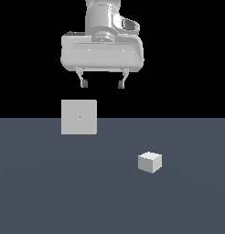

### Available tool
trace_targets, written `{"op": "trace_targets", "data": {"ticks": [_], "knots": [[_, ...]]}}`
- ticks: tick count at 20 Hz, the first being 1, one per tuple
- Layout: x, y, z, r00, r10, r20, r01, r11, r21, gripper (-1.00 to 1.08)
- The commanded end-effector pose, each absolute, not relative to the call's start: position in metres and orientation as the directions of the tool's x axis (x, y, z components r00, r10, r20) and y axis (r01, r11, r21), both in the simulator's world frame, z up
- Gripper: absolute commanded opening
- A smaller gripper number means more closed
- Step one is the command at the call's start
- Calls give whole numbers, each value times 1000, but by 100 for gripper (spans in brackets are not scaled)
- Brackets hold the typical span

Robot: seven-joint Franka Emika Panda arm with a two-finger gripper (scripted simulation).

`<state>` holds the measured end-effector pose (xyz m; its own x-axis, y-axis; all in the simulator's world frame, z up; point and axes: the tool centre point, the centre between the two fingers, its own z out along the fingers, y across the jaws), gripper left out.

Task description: Plug the charger into the wall socket.

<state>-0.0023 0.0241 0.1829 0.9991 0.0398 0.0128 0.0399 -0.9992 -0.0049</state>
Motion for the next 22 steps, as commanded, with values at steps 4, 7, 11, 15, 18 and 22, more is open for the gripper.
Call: {"op": "trace_targets", "data": {"ticks": [4, 7, 11, 15, 18, 22], "knots": [[-3, 23, 182, 999, 33, 15, 33, -999, -4, 100], [-4, 20, 179, 1000, 14, 22, 14, -1000, -1, 100], [-6, 14, 173, 999, -32, 39, -32, -999, 5, 100], [-10, 5, 163, 993, -99, 64, -100, -995, 12, 100], [-15, -4, 154, 983, -160, 88, -162, -987, 18, 100], [-22, -16, 140, 960, -252, 125, -257, -966, 23, 100]]}}
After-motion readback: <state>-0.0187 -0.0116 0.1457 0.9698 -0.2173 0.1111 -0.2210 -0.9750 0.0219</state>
